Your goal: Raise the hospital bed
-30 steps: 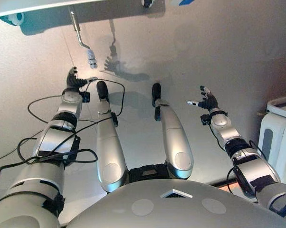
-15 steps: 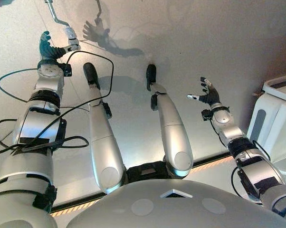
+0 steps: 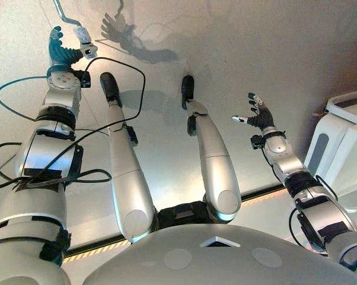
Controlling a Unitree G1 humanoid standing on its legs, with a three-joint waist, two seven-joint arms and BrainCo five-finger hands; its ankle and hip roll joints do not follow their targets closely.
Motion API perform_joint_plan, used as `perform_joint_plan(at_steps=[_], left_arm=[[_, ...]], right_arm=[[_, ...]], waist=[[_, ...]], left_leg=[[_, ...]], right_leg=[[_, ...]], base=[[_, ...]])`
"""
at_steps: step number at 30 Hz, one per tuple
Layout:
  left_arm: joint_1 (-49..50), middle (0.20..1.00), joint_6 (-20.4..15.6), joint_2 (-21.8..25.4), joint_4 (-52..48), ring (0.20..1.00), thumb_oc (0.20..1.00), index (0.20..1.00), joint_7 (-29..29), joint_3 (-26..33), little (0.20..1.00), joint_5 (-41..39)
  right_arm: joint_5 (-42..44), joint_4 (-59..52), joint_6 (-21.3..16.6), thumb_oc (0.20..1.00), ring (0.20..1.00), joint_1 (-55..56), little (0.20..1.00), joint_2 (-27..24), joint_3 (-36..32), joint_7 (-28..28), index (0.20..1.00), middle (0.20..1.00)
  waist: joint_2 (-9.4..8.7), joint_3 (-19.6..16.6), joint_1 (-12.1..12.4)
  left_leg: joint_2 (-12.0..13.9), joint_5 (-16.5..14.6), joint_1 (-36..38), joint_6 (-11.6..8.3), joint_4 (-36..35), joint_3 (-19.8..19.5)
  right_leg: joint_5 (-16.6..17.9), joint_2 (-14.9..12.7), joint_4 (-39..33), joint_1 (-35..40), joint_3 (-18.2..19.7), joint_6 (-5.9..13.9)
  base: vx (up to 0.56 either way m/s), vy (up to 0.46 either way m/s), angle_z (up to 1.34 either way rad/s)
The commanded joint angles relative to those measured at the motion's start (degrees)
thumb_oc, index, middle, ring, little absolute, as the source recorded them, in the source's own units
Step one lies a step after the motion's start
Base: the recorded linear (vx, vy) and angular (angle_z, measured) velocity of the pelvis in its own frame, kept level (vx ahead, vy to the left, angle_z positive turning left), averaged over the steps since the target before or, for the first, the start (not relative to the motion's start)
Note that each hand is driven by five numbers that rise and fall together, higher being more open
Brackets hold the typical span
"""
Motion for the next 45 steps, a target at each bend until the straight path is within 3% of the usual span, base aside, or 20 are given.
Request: perform_joint_plan(at_steps=[1, 11, 23, 45], left_arm=[[-0.2, 1.0, -1.0, 1.9, -1.1, 1.0, 1.0, 1.0, 1.3, -1.1, 1.0, -1.2], [-1.6, 1.0, -0.8, 1.2, -0.8, 1.0, 1.0, 1.0, 0.0, -2.5, 1.0, -2.1], [-3.8, 1.0, -0.1, 1.9, 1.9, 1.0, 1.0, 1.0, -1.7, -2.9, 1.0, -3.0], [-4.4, 1.0, 2.1, 1.0, 7.3, 1.0, 1.0, 1.0, -5.1, -2.1, 1.0, -6.1]], right_arm=[[1.3, -3.3, -2.4, 1.0, 1.0, 4.8, 1.0, -3.6, 1.4, 0.0, 1.0, 1.0], [1.1, -4.5, -2.4, 1.0, 1.0, 4.9, 1.0, -4.4, 2.2, 0.9, 1.0, 1.0], [2.6, -6.9, -2.8, 1.0, 1.0, 4.3, 1.0, -5.1, 2.6, 1.2, 1.0, 1.0], [3.2, -7.2, -1.9, 1.0, 1.0, 3.9, 1.0, -5.8, 2.8, 1.8, 1.0, 1.0]], waist=[[-1.68, -2.0, 0.1], [-2.36, -1.8, -0.1], [-4.41, -0.5, -0.5], [-5.23, -0.2, -0.7]], left_leg=[[2.3, 0.3, -3.2, -2.71, 1.6, -3.0], [2.4, 0.9, -2.9, -2.95, 0.6, -3.2], [3.2, 1.4, -2.0, -3.14, -0.4, -3.5], [3.6, 1.6, -1.1, -3.2, -1.5, -3.6]], right_leg=[[8.5, -3.3, -6.6, -3.2, 2.8, 5.23], [8.5, -3.0, -6.8, -3.1, 2.5, 5.13], [8.5, -2.3, -7.3, -2.2, 2.2, 5.23], [8.1, -1.8, -7.5, -1.7, 2.0, 5.24]], base=[[0.0, 0.0, 0.0], [0.0, 0.0, 0.0], [0.0, 0.0, 0.0], [0.0, 0.0, 0.0]])
